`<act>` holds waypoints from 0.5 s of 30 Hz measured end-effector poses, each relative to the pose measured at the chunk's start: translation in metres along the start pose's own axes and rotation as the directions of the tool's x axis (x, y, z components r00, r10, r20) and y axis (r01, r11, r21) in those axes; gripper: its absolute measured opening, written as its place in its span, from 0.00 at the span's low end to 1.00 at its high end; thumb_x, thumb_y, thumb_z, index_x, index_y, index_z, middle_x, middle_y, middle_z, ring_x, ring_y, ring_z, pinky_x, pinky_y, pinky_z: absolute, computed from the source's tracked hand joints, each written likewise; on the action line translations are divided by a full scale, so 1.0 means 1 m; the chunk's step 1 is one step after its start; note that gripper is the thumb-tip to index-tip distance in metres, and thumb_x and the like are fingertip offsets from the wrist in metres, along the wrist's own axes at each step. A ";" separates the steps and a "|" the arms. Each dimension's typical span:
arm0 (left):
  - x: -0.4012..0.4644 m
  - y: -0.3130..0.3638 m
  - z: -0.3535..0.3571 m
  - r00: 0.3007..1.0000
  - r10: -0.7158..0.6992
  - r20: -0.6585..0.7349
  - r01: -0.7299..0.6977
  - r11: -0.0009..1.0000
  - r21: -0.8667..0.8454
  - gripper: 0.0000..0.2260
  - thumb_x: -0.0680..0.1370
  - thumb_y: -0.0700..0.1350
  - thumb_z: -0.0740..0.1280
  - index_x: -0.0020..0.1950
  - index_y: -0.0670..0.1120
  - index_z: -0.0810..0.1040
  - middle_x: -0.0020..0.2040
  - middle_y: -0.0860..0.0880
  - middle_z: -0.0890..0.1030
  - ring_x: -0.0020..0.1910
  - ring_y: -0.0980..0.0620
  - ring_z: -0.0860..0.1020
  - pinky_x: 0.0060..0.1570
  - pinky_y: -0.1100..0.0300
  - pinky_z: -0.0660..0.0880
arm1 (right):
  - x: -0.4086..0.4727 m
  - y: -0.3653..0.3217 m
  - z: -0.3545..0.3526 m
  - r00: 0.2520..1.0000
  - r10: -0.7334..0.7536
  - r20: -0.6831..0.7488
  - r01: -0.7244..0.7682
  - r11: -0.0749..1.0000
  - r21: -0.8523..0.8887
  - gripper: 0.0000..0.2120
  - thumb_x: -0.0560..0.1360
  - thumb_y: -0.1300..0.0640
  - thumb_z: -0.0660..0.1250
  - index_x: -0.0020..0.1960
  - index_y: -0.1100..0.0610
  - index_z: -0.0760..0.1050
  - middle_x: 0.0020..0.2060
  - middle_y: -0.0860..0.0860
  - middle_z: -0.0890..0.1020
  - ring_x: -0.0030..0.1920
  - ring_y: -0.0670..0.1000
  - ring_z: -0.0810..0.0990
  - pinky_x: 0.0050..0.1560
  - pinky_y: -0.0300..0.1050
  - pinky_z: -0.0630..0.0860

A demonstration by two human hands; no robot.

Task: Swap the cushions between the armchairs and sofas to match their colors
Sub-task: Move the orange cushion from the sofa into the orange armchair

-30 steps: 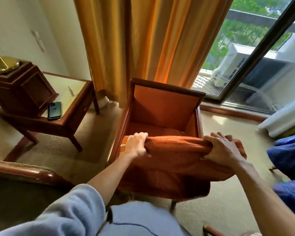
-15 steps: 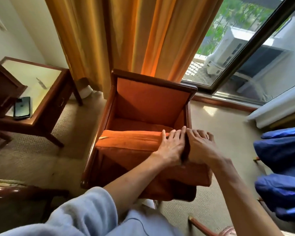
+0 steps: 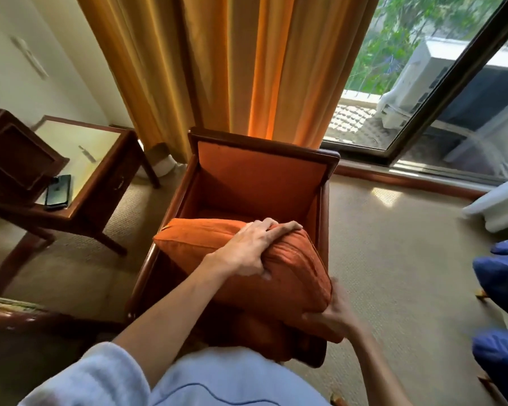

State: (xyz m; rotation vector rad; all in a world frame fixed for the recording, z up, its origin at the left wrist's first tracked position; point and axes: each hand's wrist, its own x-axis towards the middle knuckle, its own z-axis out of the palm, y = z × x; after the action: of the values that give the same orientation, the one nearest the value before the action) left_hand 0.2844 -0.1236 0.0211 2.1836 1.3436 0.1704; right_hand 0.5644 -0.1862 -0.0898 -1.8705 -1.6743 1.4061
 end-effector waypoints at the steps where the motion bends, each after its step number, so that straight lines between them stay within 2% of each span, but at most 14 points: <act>1: -0.003 0.000 0.001 1.000 -0.008 -0.004 0.008 1.000 -0.002 0.58 0.60 0.48 0.84 0.77 0.70 0.49 0.70 0.51 0.67 0.67 0.48 0.67 0.70 0.44 0.65 | 0.001 0.011 0.003 1.000 0.000 -0.010 0.000 1.000 0.017 0.45 0.49 0.38 0.85 0.58 0.31 0.62 0.56 0.45 0.75 0.57 0.49 0.77 0.56 0.56 0.77; 3: -0.006 0.000 0.002 0.999 -0.033 -0.017 0.033 0.999 -0.008 0.57 0.61 0.48 0.84 0.77 0.70 0.50 0.70 0.52 0.67 0.67 0.49 0.67 0.70 0.43 0.65 | 0.000 0.003 0.000 0.997 -0.037 -0.062 0.039 0.999 0.028 0.40 0.52 0.48 0.86 0.56 0.37 0.67 0.53 0.44 0.78 0.54 0.45 0.78 0.54 0.55 0.77; 5: -0.007 -0.001 -0.005 0.997 -0.047 -0.060 0.045 0.998 -0.038 0.57 0.60 0.47 0.84 0.77 0.69 0.51 0.70 0.53 0.68 0.67 0.49 0.68 0.69 0.43 0.66 | 0.005 -0.010 -0.010 0.996 -0.068 -0.051 0.069 0.997 0.023 0.35 0.56 0.58 0.86 0.56 0.43 0.72 0.52 0.43 0.81 0.51 0.40 0.80 0.56 0.56 0.78; 6: -0.008 -0.004 -0.014 0.994 -0.055 -0.094 0.048 0.996 -0.071 0.57 0.60 0.47 0.84 0.77 0.69 0.52 0.70 0.53 0.69 0.68 0.50 0.69 0.69 0.44 0.66 | 0.009 -0.022 -0.017 0.995 -0.095 -0.041 0.095 0.995 -0.007 0.34 0.56 0.58 0.86 0.56 0.45 0.73 0.51 0.44 0.82 0.51 0.40 0.80 0.56 0.58 0.78; 8: -0.012 -0.012 -0.036 0.987 -0.067 -0.147 0.039 0.982 -0.187 0.57 0.59 0.46 0.85 0.78 0.68 0.54 0.70 0.54 0.69 0.70 0.51 0.68 0.70 0.45 0.67 | 0.016 -0.047 -0.033 0.987 -0.142 -0.068 0.136 0.987 -0.088 0.34 0.54 0.49 0.84 0.57 0.49 0.74 0.49 0.46 0.83 0.50 0.48 0.81 0.53 0.61 0.78; 9: -0.017 -0.019 -0.048 0.982 -0.086 -0.166 0.043 0.969 -0.244 0.57 0.59 0.46 0.85 0.78 0.68 0.54 0.71 0.55 0.68 0.71 0.52 0.68 0.72 0.47 0.66 | 0.017 -0.062 -0.040 0.980 -0.180 -0.082 0.164 0.972 -0.167 0.35 0.53 0.44 0.82 0.56 0.51 0.73 0.47 0.46 0.82 0.49 0.52 0.81 0.51 0.60 0.78; 11: -0.031 -0.039 -0.073 0.973 -0.145 -0.179 0.083 0.945 -0.315 0.58 0.59 0.45 0.86 0.78 0.67 0.54 0.75 0.56 0.65 0.74 0.53 0.65 0.73 0.52 0.64 | 0.016 -0.100 -0.051 0.954 -0.289 -0.080 0.251 0.917 -0.311 0.31 0.55 0.43 0.80 0.52 0.50 0.72 0.44 0.43 0.78 0.48 0.53 0.77 0.52 0.56 0.74; 13: -0.049 -0.065 -0.086 0.962 -0.236 -0.139 0.176 0.922 -0.346 0.59 0.58 0.44 0.86 0.77 0.68 0.53 0.76 0.58 0.63 0.73 0.54 0.64 0.71 0.55 0.62 | 0.017 -0.138 -0.051 0.921 -0.390 -0.008 0.343 0.818 -0.461 0.29 0.58 0.45 0.80 0.53 0.49 0.70 0.45 0.41 0.74 0.50 0.51 0.72 0.55 0.53 0.68; 15: -0.065 -0.092 -0.077 0.930 -0.364 -0.049 0.333 0.894 -0.301 0.56 0.58 0.44 0.86 0.75 0.66 0.56 0.71 0.56 0.68 0.69 0.53 0.68 0.67 0.56 0.66 | 0.022 -0.163 -0.034 0.882 -0.470 0.029 0.382 0.678 -0.628 0.29 0.58 0.44 0.76 0.55 0.49 0.69 0.50 0.44 0.74 0.54 0.51 0.71 0.54 0.52 0.65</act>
State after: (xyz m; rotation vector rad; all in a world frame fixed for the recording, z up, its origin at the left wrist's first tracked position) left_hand 0.1511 -0.1172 0.0486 1.6819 1.6339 0.3235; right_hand 0.4872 -0.1051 0.0354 -1.6017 -2.4994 0.5442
